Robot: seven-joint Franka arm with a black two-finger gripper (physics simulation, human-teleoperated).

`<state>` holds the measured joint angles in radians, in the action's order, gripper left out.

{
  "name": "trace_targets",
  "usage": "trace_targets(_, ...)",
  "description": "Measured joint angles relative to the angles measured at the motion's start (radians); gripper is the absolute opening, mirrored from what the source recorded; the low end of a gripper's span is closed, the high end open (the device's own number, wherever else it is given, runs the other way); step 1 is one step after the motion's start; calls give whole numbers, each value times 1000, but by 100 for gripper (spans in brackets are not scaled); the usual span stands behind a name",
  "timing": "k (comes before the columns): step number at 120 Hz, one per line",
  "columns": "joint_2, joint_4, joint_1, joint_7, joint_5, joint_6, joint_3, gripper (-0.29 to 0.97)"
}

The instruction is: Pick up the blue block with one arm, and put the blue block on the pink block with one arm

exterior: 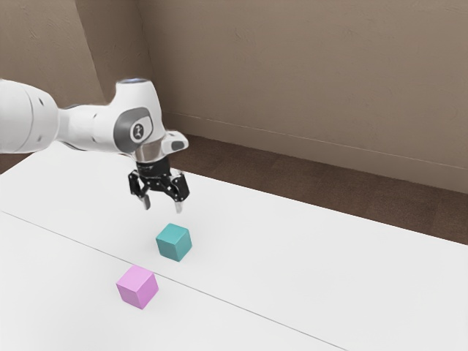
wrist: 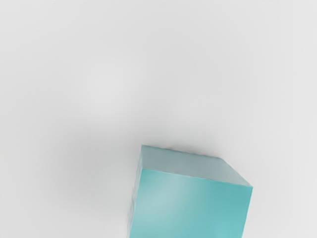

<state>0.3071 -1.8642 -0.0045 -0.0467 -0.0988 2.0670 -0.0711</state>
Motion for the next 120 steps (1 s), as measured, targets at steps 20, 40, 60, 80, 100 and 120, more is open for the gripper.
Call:
trace_targets(20, 47, 0, 9, 131, 22, 84, 1, 68)
trace_targets(40, 35, -64, 13, 234, 18, 168, 0, 68)
trace_targets(60, 36, -82, 8, 285, -25, 217, 0, 68)
trace_targets(80, 37, -114, -4, 274, -106, 239, 1, 68)
trace_targets(100, 37, -138, -3, 259, -136, 250, 0, 68)
trace_targets(120, 30, -158, -5, 248, -141, 255, 0, 68)
